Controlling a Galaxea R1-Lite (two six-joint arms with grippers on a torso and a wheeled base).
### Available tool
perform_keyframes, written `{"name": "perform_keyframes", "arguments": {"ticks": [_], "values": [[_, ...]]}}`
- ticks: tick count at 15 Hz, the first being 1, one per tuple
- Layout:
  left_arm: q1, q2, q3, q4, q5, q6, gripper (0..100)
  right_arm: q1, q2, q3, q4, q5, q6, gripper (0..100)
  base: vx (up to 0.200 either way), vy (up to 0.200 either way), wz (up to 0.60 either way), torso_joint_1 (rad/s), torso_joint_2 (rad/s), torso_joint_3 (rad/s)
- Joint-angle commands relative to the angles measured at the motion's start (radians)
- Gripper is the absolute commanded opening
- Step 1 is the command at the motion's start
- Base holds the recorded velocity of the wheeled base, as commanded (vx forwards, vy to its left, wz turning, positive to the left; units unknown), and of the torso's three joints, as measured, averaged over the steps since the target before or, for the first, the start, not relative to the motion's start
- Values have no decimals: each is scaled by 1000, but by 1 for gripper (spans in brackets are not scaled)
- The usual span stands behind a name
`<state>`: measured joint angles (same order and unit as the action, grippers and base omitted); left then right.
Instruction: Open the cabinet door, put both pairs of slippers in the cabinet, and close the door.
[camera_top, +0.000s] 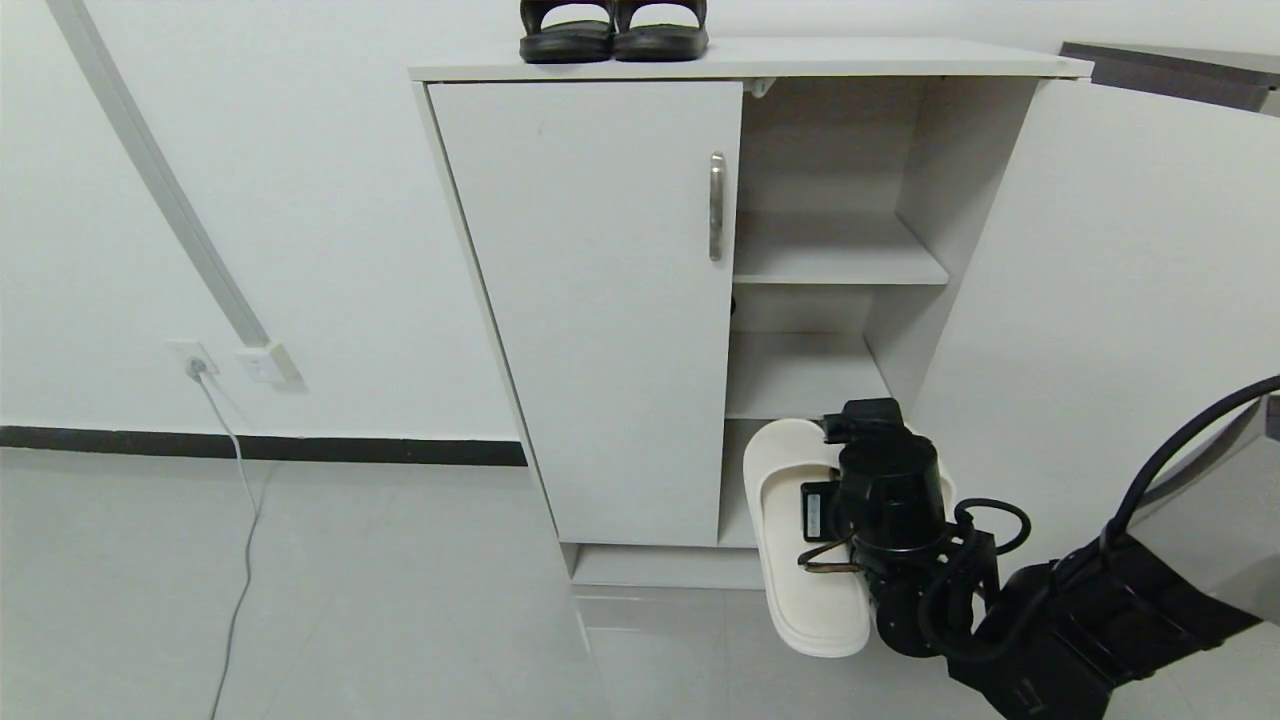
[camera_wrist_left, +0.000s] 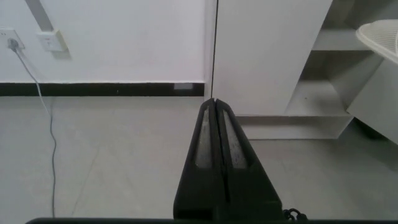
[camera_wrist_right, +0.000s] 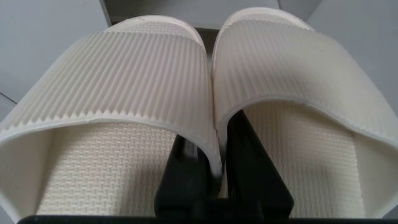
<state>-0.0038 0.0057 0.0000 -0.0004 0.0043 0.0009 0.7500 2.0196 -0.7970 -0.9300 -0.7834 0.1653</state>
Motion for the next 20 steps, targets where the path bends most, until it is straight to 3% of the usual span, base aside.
{"name": "perform_keyframes", "arguments": {"ticks": [1,6,12,15,18,20], "values": [[1,-3,0,-1,0,-1,0,2,16,-44,-1,7,0,0,0,0,0,0,0,0],[1,-3,0,-1,0,-1,0,40,67,-100,-1,15,6,0,0,0,0,0,0,0],[1,-3,0,-1,2,-1,0,38,80,-91,-1,10,10,0,0,-200,0,2,3,2],[1,-3,0,-1,2,-1,0,38,117,-93,-6,19,13,0,0,0,0,0,0,0],[1,-3,0,-1,2,-1,0,35,226,-110,-145,53,0,0,0,0,0,0,0,0],[1,-3,0,-1,2,-1,0,34,257,-134,-159,55,0,0,0,0,0,0,0,0]]}}
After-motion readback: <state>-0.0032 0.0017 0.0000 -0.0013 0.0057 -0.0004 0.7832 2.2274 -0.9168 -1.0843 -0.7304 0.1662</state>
